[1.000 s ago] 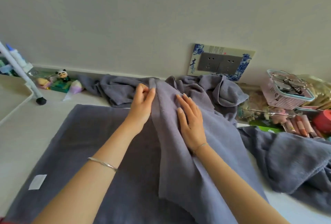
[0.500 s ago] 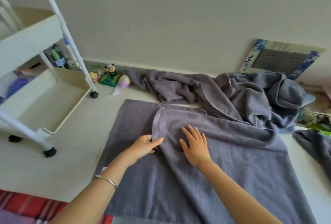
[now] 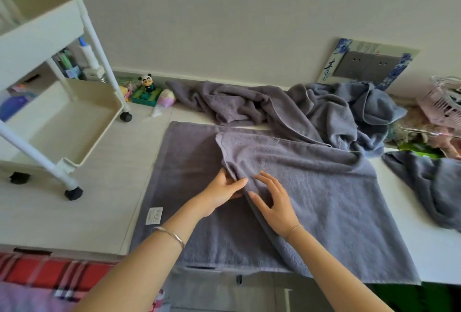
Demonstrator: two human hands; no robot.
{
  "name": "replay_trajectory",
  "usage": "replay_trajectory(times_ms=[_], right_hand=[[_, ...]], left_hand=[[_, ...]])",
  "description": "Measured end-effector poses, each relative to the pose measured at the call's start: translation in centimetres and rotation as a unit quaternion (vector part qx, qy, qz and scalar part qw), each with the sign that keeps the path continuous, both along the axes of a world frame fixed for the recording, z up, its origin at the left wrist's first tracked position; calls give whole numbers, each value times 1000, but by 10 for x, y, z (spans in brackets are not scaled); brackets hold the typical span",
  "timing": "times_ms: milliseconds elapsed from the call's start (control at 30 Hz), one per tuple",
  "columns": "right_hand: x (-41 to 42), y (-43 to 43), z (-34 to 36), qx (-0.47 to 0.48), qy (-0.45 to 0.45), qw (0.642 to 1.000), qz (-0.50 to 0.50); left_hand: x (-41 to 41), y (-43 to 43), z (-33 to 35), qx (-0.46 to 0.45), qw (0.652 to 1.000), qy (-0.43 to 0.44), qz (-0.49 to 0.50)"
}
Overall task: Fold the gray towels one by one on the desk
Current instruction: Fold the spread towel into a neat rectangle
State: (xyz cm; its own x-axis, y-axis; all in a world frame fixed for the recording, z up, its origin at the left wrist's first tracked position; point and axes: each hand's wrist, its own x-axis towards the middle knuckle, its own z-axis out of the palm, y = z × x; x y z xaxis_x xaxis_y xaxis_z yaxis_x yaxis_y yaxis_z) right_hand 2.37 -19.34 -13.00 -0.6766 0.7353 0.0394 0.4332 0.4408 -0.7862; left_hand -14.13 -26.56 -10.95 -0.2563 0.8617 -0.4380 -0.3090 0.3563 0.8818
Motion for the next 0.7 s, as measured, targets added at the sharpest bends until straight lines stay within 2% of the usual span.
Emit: replay_trajectory(times_ms=[100, 200, 267, 300, 367, 433, 500, 567, 633, 700], right_hand=[[7, -8, -1, 6, 1, 1000, -10], [12, -6, -1, 13, -25, 1000, -7], [13, -6, 4, -28, -25, 999, 3], [14, -6, 10, -78, 3, 997, -5], [14, 0, 24, -178, 84, 979, -48], [15, 8, 34, -205, 126, 967, -86], [15, 13, 31, -166, 85, 980, -73], [16, 11, 18, -105, -6, 994, -28], [20, 7, 3, -49, -108, 993, 20], [21, 3, -7, -4, -179, 983, 45]], left_hand=[[3, -6, 0, -9, 1000, 27, -1], [9, -14, 3, -36, 991, 119, -50], [13, -17, 6, -52, 978, 190, -63], [14, -18, 9, -44, 975, 210, -55], [10, -16, 19, -15, 983, 180, -24], [1, -12, 31, -16, 994, 104, 23], [-7, -18, 39, -57, 994, 90, 21], [-14, -32, 31, -122, 981, 149, -32], [-12, -51, 22, -181, 964, 168, -94], [-6, -65, 9, -207, 960, 140, -130]])
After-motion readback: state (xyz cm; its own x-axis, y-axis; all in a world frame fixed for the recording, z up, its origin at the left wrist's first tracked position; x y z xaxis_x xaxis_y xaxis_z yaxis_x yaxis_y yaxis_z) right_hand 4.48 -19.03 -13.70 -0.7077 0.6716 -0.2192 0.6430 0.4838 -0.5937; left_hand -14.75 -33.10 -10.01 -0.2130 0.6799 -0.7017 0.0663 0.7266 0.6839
